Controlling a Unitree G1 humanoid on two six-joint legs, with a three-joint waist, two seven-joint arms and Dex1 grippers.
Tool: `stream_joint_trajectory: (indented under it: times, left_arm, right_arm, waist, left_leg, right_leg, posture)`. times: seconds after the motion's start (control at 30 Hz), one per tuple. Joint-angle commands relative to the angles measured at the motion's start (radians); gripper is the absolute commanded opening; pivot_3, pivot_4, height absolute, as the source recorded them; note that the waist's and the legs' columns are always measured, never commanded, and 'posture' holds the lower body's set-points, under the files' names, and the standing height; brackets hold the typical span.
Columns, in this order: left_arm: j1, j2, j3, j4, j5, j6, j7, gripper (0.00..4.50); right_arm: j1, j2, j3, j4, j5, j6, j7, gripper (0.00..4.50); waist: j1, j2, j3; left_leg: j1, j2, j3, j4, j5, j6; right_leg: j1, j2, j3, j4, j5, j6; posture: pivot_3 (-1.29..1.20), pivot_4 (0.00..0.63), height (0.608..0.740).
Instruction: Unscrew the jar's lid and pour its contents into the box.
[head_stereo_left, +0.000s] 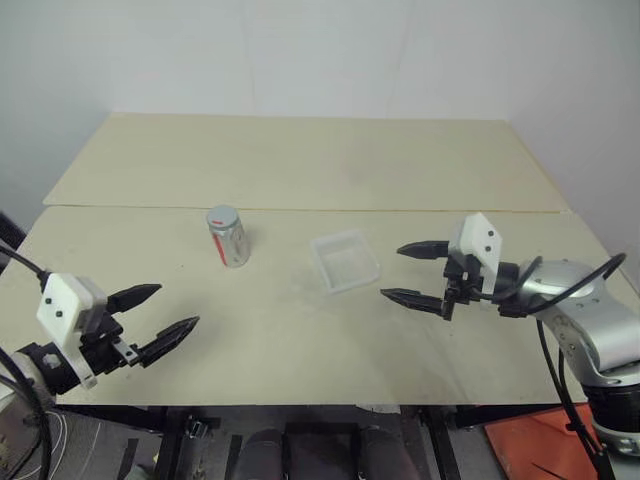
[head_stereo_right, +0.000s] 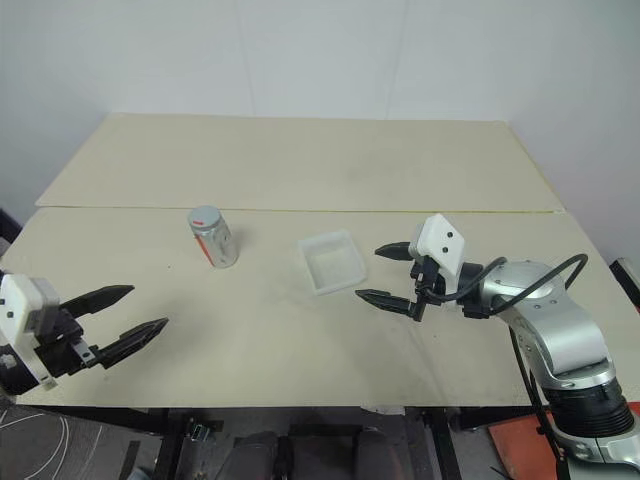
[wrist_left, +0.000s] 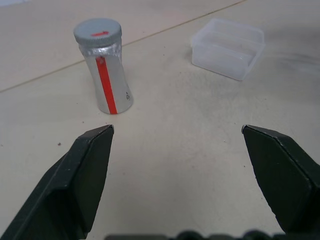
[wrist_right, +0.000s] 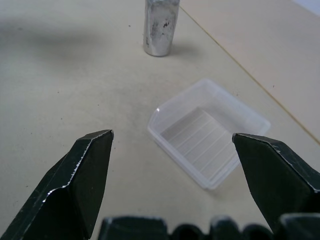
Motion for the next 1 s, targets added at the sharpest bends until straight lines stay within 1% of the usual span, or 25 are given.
stream_joint_trajectory:
  times: [0.03,0.07,0.17,0.23,0.3,0.4,0.47,0.53,0.63,0.73,0.87,1.0]
  left_arm:
    - [-0.005,-0.007,0.022,-0.037,-0.010,-0.016,0.018,4.46]
    - [-0.005,-0.018,0.009,-0.039,-0.003,-0.022,0.026,4.46]
    - [0.016,-0.049,-0.016,-0.056,0.028,-0.033,0.055,4.46]
    - [0.021,-0.062,-0.015,-0.084,0.018,-0.026,0.070,4.46]
    - [0.005,-0.056,-0.015,-0.068,0.014,-0.027,0.068,4.46]
    - [-0.025,-0.057,-0.061,-0.045,0.063,-0.037,0.090,4.46]
    - [-0.059,-0.078,-0.101,-0.045,0.087,-0.036,0.136,4.46]
    - [-0.085,-0.091,-0.136,-0.043,0.133,-0.039,0.188,4.46]
    - [-0.128,-0.111,-0.186,-0.060,0.199,-0.026,0.279,4.46]
    - [-0.186,-0.135,-0.238,-0.016,0.271,-0.054,0.341,4.46]
    - [-0.298,-0.175,-0.288,0.068,0.319,-0.081,0.395,4.46]
    - [-0.398,-0.197,-0.352,0.199,0.360,-0.146,0.373,4.46]
  right_arm:
    - [-0.032,-0.010,-0.016,-0.002,0.004,-0.024,0.025,4.44]
    - [-0.031,-0.009,-0.012,0.017,-0.001,-0.041,0.043,4.44]
    - [-0.026,-0.006,0.014,0.033,-0.060,-0.065,0.024,4.44]
    - [-0.033,-0.003,-0.016,0.021,-0.030,-0.048,0.029,4.44]
    - [-0.062,0.008,-0.033,0.020,0.011,-0.028,0.040,4.44]
    - [-0.069,0.005,-0.020,0.045,0.000,-0.047,0.058,4.44]
    - [-0.063,0.000,-0.019,0.066,-0.008,-0.074,0.080,4.44]
    - [-0.068,0.009,-0.012,0.065,-0.014,-0.067,0.069,4.44]
    - [-0.075,0.011,-0.027,0.070,0.020,-0.060,0.094,4.44]
    - [-0.081,0.013,-0.010,0.085,-0.006,-0.072,0.089,4.44]
    - [-0.086,0.011,-0.013,0.083,-0.005,-0.071,0.095,4.44]
    - [-0.089,0.004,-0.017,0.066,-0.008,-0.066,0.092,4.44]
  waist:
    - [0.000,0.000,0.000]
    - [-0.001,0.000,0.000]
    - [-0.001,0.000,0.000]
    - [-0.001,0.000,0.000]
    - [-0.001,0.000,0.000]
    - [-0.001,0.000,0.000]
    - [0.000,0.000,0.000]
    - [0.003,0.000,0.000]
    - [0.003,0.000,0.000]
    - [0.003,0.000,0.000]
    - [0.003,0.000,0.000]
    - [0.003,0.000,0.000]
  left_leg:
    - [0.000,0.000,0.000,0.000,0.000,0.000]
    - [0.000,0.000,0.000,0.000,0.000,0.000]
    - [0.000,0.000,0.000,0.000,0.000,0.000]
    - [0.000,0.000,0.000,0.000,0.000,0.000]
    - [-0.001,0.000,0.000,0.000,0.000,0.000]
    - [0.001,0.000,0.000,0.000,0.000,0.000]
    - [0.002,0.000,0.000,0.000,0.000,0.000]
    - [0.001,-0.001,0.000,0.000,0.000,0.000]
    - [0.001,-0.001,0.000,0.000,0.000,0.000]
    - [0.001,-0.001,0.000,0.000,0.000,0.000]
    - [0.001,-0.001,0.000,0.000,0.000,0.000]
    - [0.000,-0.001,0.000,0.000,0.000,0.000]
  right_leg:
    - [0.000,0.000,0.000,0.000,0.000,0.000]
    - [0.000,0.000,0.000,0.000,0.000,0.000]
    - [0.000,0.000,0.000,0.000,0.000,0.000]
    - [0.000,0.000,0.000,0.000,0.000,0.000]
    - [-0.001,0.000,0.000,0.000,0.000,0.000]
    - [0.001,0.000,0.000,0.001,0.000,0.000]
    - [0.002,0.000,0.000,0.000,0.000,0.000]
    - [0.002,0.000,0.000,0.000,0.000,0.000]
    - [0.001,0.000,0.000,0.000,0.000,0.000]
    - [0.001,0.000,0.000,0.000,0.000,0.000]
    - [0.001,0.000,0.000,0.001,0.000,0.000]
    - [0.001,0.000,0.000,0.001,0.000,0.000]
  posture:
    - [0.00,0.150,0.740]
    - [0.00,0.150,0.740]
    - [0.00,0.150,0.740]
    - [0.00,0.150,0.740]
    - [0.00,0.150,0.740]
    - [0.00,0.150,0.740]
    - [0.00,0.150,0.740]
    - [0.00,0.150,0.740]
    - [0.00,0.150,0.740]
    - [0.00,0.150,0.740]
    - [0.00,0.150,0.740]
    - [0.00,0.150,0.740]
